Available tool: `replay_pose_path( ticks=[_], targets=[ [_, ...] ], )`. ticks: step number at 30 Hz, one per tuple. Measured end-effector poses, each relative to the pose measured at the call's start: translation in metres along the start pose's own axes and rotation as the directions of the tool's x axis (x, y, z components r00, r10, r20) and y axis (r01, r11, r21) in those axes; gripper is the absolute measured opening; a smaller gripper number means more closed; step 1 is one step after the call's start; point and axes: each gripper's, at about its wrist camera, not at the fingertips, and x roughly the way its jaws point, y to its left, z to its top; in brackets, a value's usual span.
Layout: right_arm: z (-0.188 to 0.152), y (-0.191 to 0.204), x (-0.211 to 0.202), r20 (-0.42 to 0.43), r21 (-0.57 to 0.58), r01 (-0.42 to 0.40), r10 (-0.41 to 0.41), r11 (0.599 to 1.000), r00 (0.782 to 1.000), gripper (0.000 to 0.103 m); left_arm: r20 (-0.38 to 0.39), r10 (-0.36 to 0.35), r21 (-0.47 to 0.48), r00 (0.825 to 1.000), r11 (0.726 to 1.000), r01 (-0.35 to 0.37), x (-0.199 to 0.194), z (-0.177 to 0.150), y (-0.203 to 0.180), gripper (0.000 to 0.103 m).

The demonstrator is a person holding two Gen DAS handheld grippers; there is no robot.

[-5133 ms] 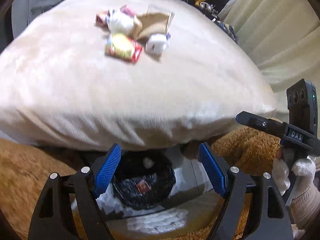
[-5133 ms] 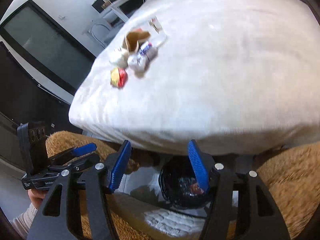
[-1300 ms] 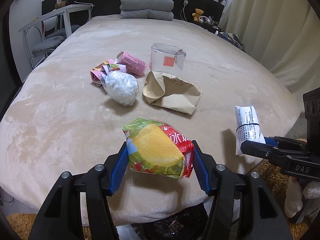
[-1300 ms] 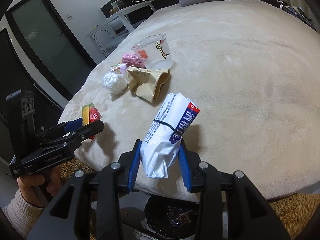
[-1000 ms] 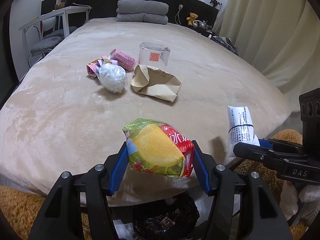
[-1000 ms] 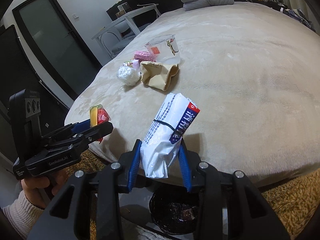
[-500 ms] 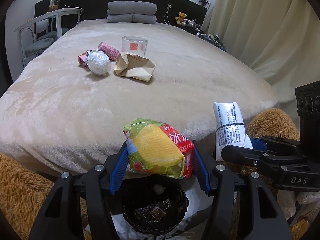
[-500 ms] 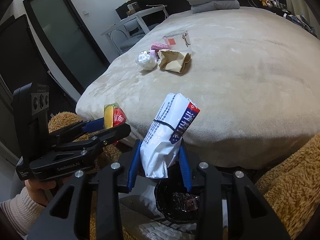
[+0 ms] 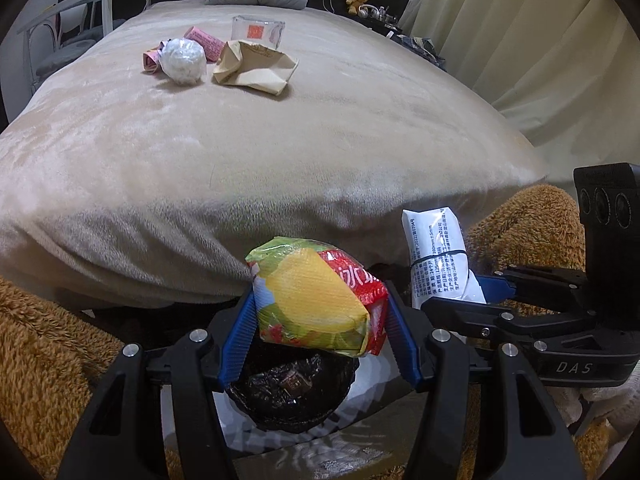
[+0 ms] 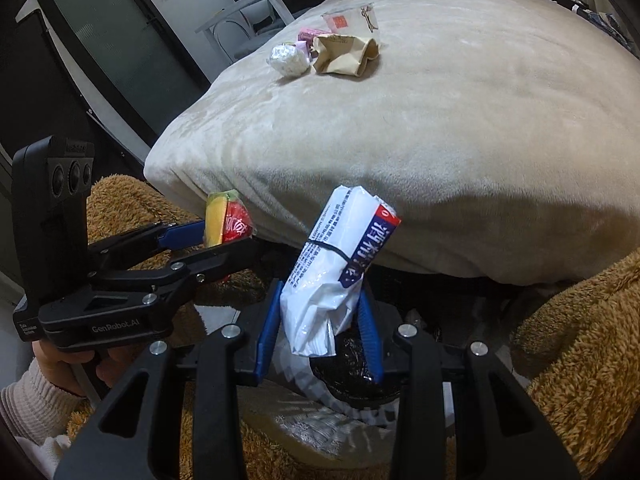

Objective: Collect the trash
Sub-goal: 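Carry the chip bag and white wrapper down over the black bin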

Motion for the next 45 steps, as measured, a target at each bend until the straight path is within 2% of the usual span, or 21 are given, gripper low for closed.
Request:
replay_pose_path(
  ticks=[8,14,23,33,36,45],
  targets=[
    [-0.007,-0.019,0.022,-0.114,0.074,0.023,-0.015,0.997,0.993,0.037,-0.122,-0.011,-0.030,0.992,1.000,0.007,0.026,-0.007,0.004,0.059],
    [-0.004,-0.031,0.050,-0.239,0.131,0.038,-0.006,0.991,0.971,0.037,-0.242,-0.022,-0.084,0.970,0.996,0.002,0.055,-0.009,0.016,0.059],
    [-0.009,-0.051,0.090,-0.399,0.216,0.066,0.026,0.974,0.917,0.037,-0.394,-0.048,-0.146,0.918,0.989,-0.011,0.093,-0.019,0.031,0.059],
    [-0.023,-0.066,0.123,-0.544,0.267,0.092,0.072,0.959,0.836,0.038,-0.508,-0.069,-0.173,0.858,0.985,-0.023,0.119,-0.029,0.037,0.059],
    [-0.026,-0.071,0.129,-0.571,0.280,0.104,0.079,0.954,0.817,0.038,-0.529,-0.064,-0.172,0.846,0.985,-0.033,0.123,-0.031,0.036,0.059],
    [-0.030,-0.075,0.136,-0.613,0.294,0.115,0.094,0.949,0.784,0.038,-0.584,-0.050,-0.155,0.810,0.987,-0.051,0.132,-0.037,0.037,0.059]
  ],
)
